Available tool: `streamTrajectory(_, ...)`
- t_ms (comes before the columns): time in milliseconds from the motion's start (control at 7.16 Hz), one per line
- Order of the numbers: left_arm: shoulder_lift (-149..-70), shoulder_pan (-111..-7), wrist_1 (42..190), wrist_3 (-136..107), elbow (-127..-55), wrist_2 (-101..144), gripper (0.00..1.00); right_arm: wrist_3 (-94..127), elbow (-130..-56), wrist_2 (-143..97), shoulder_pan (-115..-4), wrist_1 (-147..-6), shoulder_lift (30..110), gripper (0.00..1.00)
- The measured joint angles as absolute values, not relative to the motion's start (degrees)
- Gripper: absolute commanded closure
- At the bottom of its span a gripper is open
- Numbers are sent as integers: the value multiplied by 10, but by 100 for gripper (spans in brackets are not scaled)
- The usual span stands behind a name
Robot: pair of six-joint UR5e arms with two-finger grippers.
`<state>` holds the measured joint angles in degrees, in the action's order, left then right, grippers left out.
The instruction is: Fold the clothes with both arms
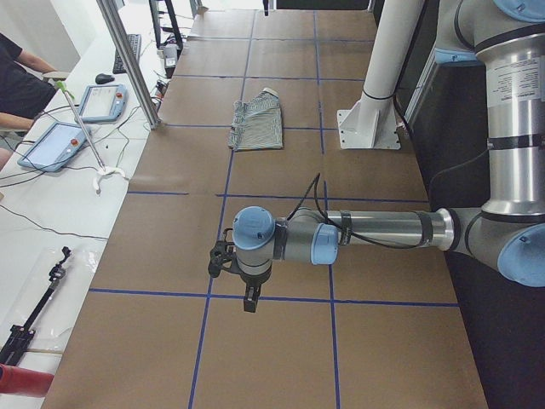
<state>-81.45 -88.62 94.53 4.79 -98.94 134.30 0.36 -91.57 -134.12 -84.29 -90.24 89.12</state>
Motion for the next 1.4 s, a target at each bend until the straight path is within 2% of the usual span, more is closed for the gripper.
streamTrajectory(419, -819, -846, 943, 48, -1018, 1342, 0, 4, -916, -1340, -843, -899, 891, 0)
streamTrajectory(1397, -822, -842, 945, 47, -1039, 1342, 0, 9, -920, -1338, -843, -896, 896, 0)
